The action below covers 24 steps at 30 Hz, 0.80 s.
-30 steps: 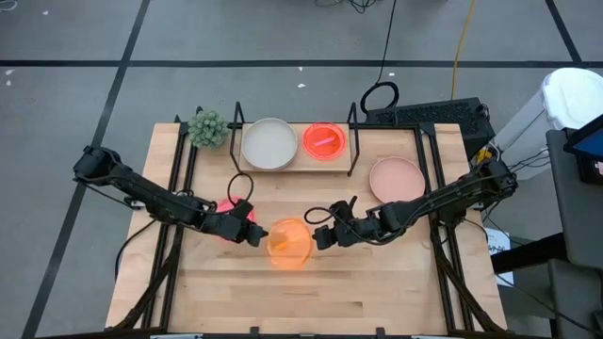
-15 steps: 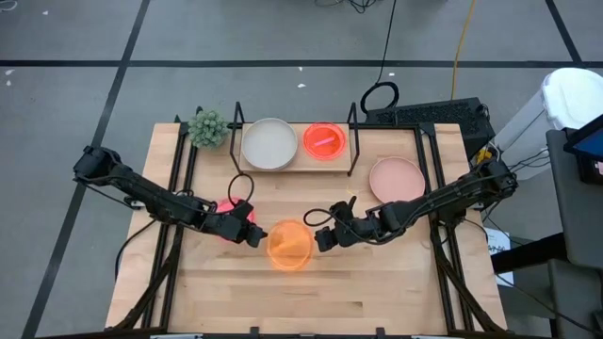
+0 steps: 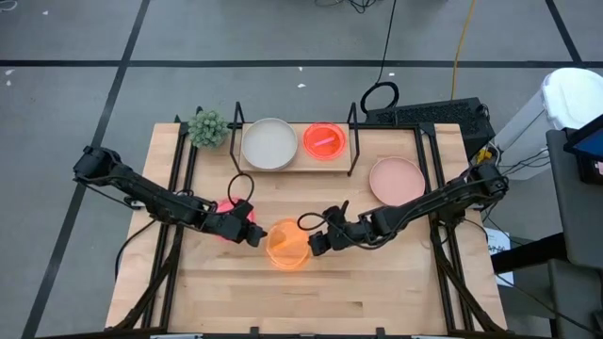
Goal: Place and stack plates onto a shelf
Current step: Stack the orange transparent plate on the pink transparent plate on the shelf
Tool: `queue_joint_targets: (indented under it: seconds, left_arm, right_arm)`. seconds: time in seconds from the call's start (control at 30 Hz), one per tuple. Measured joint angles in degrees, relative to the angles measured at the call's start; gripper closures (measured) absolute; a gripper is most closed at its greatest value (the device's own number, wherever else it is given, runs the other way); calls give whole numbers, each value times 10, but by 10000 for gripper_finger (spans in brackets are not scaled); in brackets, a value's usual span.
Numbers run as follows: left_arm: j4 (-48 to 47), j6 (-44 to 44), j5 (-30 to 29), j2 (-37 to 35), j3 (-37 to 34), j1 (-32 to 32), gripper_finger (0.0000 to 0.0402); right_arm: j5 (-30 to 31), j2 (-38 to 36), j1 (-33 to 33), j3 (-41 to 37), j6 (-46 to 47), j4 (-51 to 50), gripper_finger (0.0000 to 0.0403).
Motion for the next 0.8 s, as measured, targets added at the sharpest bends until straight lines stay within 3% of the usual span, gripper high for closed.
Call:
queue_joint_targets:
  seconds: [0.23, 0.57, 0.8]
  left_arm:
    - [0, -1, 0, 0, 0, 0, 401]
    - [21, -5, 1, 0, 0, 0, 401]
    - [36, -4, 5, 0, 0, 0, 401]
  right_arm:
    - [3, 2, 0, 0, 11, -3, 289]
    - [17, 2, 0, 0, 14, -14, 392]
    - [17, 2, 0, 0, 19, -30, 400]
